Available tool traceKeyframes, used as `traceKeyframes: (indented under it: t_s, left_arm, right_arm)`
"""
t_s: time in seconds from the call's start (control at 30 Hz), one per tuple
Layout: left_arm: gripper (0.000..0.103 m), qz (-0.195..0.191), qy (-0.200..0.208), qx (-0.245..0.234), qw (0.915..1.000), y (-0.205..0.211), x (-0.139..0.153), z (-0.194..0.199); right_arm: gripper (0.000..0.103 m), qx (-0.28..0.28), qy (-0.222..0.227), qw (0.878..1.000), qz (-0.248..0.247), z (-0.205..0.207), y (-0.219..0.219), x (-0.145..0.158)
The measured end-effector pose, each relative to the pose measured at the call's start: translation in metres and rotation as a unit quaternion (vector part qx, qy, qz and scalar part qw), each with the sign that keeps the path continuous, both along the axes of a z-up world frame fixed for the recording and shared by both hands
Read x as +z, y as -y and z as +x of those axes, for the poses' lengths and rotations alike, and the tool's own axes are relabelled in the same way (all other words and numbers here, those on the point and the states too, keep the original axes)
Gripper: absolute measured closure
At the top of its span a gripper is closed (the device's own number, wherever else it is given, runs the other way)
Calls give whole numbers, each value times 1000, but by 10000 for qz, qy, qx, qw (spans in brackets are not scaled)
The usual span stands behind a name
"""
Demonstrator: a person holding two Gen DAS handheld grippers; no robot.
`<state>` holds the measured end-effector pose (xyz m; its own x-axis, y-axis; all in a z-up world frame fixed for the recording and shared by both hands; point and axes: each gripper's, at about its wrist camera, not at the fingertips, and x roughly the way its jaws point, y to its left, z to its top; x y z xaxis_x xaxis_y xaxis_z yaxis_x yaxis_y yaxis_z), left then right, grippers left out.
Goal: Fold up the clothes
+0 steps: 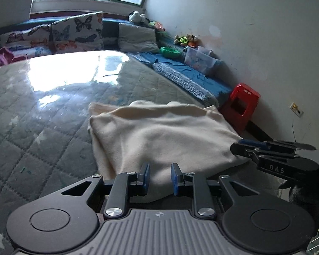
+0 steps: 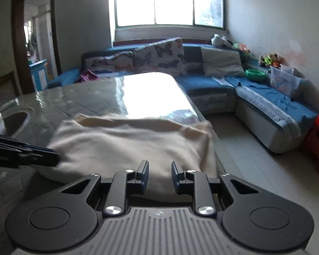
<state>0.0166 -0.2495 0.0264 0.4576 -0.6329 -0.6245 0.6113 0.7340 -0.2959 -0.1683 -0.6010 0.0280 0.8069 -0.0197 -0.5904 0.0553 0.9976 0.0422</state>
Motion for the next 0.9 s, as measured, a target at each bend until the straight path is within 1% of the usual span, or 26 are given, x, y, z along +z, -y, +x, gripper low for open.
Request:
traceKeyframes:
  t_s: [0.07,0.13,0.2,0.27,0.3,0.37,0.43,0.53,0.67,0.77,0.83,0.9]
  left_arm:
    - [80,-11,-81,34,10000,-4,-4,1]
    - [80,-54,-91,54,9999,-7,-2,-1]
    - [79,-101,-50,85,9999,-9,0,-3]
    - [79,-148,-8,117,9998,-10,3,-6]
    - [79,-157,-32,141,9998,-12,3,-5]
    - [79,-150,-106,202,9996,-14,0,-3]
    - [79,-164,-161,231,9995,-16,-2,-3]
    - [79,-205,-167,270,9993,-19,1,-4]
    - [76,-289,-57,380,9988,-24,8,-6]
    - [76,-240,-101,478,9985,-27,5,-2]
    - [76,-182,-136,554,9982,-29,1,1]
    - [76,-117,-137,587,9981,-31,-1,2]
  right_arm:
    - [80,-20,-42,9999,105,0,2,-6]
    - [79,-35,24,9999,99,-3,0,-2]
    - [72,-11,109,9999,120,-7,-3,3]
    - [70,77,162,9998,117,-10,-9,6]
    - [66,122,183,9997,111,-10,-13,6]
    - [60,217,190,9995,119,-9,-21,4]
    - [60,279,141,9995,102,-6,-27,-1]
    - [57,289,69,9996,-9,-3,-33,-5]
    - [51,349,203,9992,-13,-4,-38,2]
    - [47,437,260,9987,26,0,-46,3]
    - [46,503,203,9985,-19,4,-54,-2]
    - [41,566,132,9983,-75,8,-61,-9]
